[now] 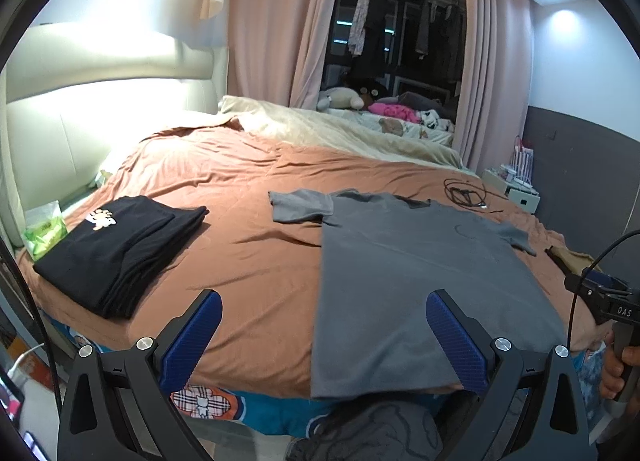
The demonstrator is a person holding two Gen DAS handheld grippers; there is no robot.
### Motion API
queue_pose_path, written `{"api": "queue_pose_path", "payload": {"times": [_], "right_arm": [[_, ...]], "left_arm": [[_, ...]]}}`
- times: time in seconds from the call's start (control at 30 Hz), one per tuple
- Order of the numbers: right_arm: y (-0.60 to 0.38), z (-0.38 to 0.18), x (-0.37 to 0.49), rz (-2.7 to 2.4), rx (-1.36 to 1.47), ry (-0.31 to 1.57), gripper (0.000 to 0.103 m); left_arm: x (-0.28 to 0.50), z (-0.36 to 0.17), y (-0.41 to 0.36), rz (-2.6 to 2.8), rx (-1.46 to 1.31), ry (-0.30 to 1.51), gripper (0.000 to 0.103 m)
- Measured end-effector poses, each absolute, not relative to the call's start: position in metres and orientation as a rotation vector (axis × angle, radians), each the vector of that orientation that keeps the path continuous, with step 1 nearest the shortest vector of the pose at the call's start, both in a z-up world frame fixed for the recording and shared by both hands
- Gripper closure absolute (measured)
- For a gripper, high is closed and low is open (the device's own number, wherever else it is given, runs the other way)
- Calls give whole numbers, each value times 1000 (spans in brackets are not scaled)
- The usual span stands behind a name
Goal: Fold small clothes
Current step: 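Move the left tool toward the grey T-shirt's sleeve and side edge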
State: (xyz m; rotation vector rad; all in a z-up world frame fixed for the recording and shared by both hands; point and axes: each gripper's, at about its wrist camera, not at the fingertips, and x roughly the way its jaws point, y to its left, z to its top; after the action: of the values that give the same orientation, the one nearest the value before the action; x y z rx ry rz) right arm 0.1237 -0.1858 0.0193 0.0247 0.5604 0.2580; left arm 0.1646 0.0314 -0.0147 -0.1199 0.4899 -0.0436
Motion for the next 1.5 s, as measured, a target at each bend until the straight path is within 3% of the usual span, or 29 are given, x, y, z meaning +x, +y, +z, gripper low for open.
{"api": "queue_pose_path", "payload": {"times": [0.27, 0.63, 0.87, 1.17, 1.3, 1.5], "right_arm": [[-184, 23, 168, 261, 36, 580, 0], [-174, 29, 234, 279, 60, 634, 0], [-168, 33, 280, 306, 55, 658, 0], [-147, 27, 350, 355, 22, 702, 0], [-132, 20, 384, 374, 11, 727, 2], [-116, 10, 426, 386, 7, 770, 5]], "left_arm": [[211, -15, 37, -52, -129, 524, 1], [286, -14, 54, -58, -161, 581, 13], [332, -17, 63, -30, -174, 611, 14], [381, -32, 85, -10, -199, 653, 14], [405, -43, 98, 4, -207, 686, 21], [434, -59, 111, 28, -190, 734, 21]]}}
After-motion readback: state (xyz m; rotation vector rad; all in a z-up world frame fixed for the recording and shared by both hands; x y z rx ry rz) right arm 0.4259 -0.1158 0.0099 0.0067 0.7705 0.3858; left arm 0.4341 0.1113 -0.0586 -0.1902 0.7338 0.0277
